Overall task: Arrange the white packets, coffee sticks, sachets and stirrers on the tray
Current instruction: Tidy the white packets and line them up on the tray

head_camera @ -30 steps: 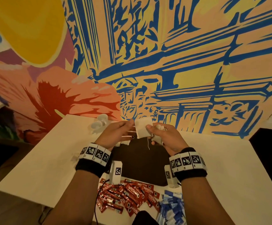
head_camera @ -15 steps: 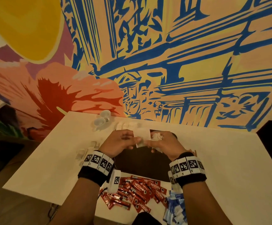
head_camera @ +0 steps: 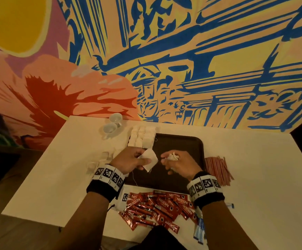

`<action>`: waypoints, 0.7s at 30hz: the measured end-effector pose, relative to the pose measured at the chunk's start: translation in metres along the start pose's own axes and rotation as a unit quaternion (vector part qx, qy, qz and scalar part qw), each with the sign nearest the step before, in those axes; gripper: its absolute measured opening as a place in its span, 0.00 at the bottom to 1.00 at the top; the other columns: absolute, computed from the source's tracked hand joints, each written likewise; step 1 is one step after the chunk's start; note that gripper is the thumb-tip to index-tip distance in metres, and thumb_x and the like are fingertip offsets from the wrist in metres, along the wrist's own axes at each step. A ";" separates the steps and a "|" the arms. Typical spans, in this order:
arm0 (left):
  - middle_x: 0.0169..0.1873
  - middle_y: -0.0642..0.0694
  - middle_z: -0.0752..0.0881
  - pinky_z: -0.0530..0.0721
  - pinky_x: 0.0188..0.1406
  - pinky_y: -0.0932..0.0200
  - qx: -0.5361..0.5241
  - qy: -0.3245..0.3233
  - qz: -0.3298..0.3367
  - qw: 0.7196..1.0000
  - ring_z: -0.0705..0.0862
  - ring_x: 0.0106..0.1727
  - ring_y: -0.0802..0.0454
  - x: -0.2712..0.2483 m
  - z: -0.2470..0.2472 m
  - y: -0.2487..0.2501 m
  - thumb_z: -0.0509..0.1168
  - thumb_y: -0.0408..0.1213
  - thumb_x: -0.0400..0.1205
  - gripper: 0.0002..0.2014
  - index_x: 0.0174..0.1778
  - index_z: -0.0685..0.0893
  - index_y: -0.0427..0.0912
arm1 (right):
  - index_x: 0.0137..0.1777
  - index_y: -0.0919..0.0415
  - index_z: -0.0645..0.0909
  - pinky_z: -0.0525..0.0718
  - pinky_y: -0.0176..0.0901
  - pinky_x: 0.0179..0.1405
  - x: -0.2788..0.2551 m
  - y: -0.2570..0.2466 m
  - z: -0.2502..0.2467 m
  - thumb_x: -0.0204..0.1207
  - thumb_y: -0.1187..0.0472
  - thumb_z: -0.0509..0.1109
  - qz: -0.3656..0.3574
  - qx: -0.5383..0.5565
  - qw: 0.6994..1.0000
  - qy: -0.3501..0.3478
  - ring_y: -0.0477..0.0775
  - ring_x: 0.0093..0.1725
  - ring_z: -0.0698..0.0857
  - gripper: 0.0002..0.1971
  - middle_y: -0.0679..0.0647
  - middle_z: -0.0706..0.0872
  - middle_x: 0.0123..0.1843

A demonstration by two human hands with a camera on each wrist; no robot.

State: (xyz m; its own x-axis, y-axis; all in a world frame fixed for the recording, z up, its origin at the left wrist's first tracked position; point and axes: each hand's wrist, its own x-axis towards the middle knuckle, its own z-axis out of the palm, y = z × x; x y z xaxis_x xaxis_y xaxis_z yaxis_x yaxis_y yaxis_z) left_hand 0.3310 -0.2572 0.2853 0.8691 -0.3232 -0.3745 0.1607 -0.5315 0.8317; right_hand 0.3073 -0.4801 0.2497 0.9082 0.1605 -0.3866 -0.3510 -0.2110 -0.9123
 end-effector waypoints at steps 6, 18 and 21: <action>0.43 0.45 0.91 0.88 0.38 0.63 0.089 0.060 0.039 0.994 0.89 0.40 0.50 0.047 -0.062 -0.003 0.72 0.38 0.83 0.06 0.50 0.89 0.39 | 0.63 0.64 0.85 0.92 0.40 0.46 0.022 -0.004 0.007 0.82 0.70 0.72 0.064 0.102 0.991 0.063 0.55 0.48 0.90 0.11 0.63 0.89 0.53; 0.61 0.43 0.86 0.76 0.56 0.57 0.309 -0.032 0.022 0.950 0.83 0.63 0.42 0.187 -0.065 -0.055 0.71 0.44 0.82 0.15 0.63 0.87 0.46 | 0.71 0.53 0.77 0.91 0.54 0.56 0.053 -0.001 0.013 0.88 0.65 0.64 0.095 0.157 0.978 0.099 0.57 0.60 0.89 0.14 0.58 0.91 0.60; 0.64 0.43 0.86 0.80 0.60 0.55 0.332 -0.075 0.014 0.940 0.84 0.63 0.42 0.209 -0.053 -0.073 0.70 0.45 0.82 0.15 0.64 0.87 0.47 | 0.69 0.57 0.80 0.92 0.53 0.55 0.062 -0.001 0.014 0.88 0.67 0.64 0.104 0.165 0.974 0.112 0.61 0.63 0.89 0.12 0.60 0.91 0.62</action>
State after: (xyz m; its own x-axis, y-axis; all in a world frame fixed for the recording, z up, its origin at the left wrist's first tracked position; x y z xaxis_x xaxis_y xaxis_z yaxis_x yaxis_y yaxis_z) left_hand 0.5255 -0.2446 0.1679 0.7848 -0.4243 -0.4517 -0.2316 -0.8769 0.4213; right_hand 0.3608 -0.4568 0.2250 0.8230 -0.0755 -0.5629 -0.5542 0.1102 -0.8251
